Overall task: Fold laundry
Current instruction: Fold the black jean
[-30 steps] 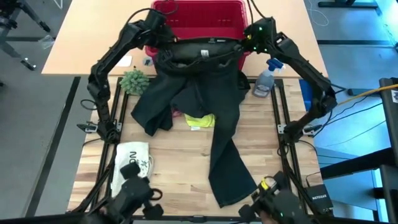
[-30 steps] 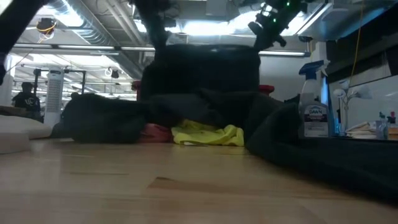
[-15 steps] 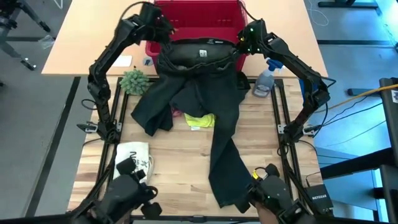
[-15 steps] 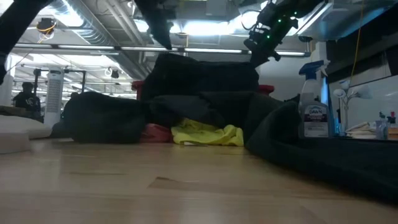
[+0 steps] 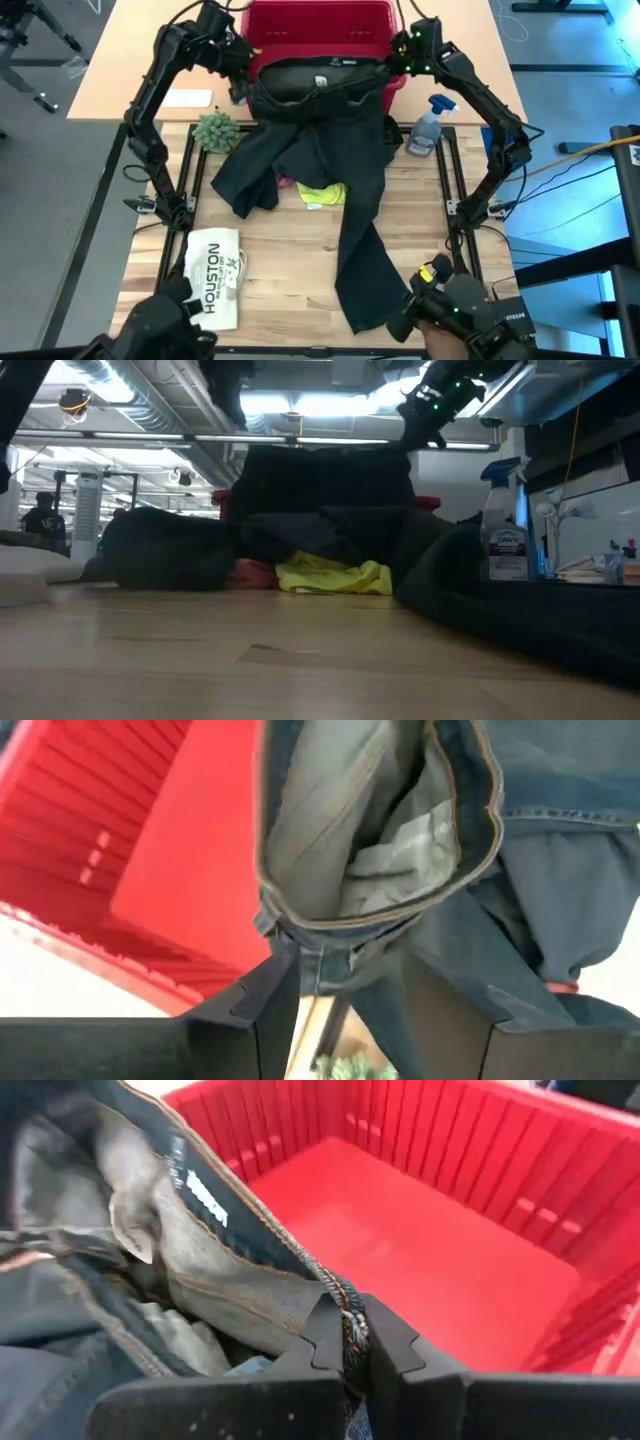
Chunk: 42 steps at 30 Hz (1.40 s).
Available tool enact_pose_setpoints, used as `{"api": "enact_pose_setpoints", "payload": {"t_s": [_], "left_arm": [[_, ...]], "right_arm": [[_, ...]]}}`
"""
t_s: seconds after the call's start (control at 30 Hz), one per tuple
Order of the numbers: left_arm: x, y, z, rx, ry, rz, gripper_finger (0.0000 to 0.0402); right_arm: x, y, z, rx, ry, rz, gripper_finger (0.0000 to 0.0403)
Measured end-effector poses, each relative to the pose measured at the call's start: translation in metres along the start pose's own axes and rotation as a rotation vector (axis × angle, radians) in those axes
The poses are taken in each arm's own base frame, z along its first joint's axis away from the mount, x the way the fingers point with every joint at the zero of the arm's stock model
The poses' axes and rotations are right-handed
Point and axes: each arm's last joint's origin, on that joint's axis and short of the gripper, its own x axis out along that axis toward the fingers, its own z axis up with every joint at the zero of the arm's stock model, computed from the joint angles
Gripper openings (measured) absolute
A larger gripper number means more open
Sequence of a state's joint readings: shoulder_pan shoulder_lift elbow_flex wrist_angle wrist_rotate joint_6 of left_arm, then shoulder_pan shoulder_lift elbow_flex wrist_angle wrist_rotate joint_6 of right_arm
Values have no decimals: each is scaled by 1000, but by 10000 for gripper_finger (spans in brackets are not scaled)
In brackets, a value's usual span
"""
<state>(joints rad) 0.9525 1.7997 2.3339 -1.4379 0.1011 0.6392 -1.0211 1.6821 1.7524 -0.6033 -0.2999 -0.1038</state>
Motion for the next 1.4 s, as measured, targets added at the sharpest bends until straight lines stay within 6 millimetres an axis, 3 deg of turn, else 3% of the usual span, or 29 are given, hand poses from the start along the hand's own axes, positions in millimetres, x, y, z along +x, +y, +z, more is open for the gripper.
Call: {"api": "enact_pose_setpoints", "payload": {"t_s": [0.2, 0.43, 0.57, 0.67, 0.77, 0.83, 1.13, 1.2, 1.3, 1.4], "left_arm": [[6, 13, -5, -10, -27, -16, 168], [39, 24, -11, -21, 57, -67, 186], [42, 24, -11, -53, 86, -61, 187], [40, 15, -19, -207, 148, -179, 185], [42, 8, -16, -371, 77, -333, 178], [48, -3, -12, -359, 62, -431, 172], [126, -60, -22, -174, 233, -629, 132], [142, -67, -18, -105, 207, -564, 118], [155, -68, -1, -10, 181, -236, 90], [145, -60, 22, 27, 64, 111, 56]], "right_arm": [[-10, 2, 10, -44, -20, 29, 6], [-11, -2, 10, -67, -22, 25, 8], [-13, -6, 10, -76, -25, 18, 9], [-13, -7, 10, -74, -25, 21, 10], [-14, -10, 10, -72, -30, 21, 10], [-14, -11, 10, -74, -37, 19, 11], [-15, -11, 15, -88, -85, 12, 11], [-15, -11, 15, -87, -86, 12, 11], [-15, -11, 16, -87, -86, 10, 12], [-15, -11, 16, -83, -86, 3, 12]]}}
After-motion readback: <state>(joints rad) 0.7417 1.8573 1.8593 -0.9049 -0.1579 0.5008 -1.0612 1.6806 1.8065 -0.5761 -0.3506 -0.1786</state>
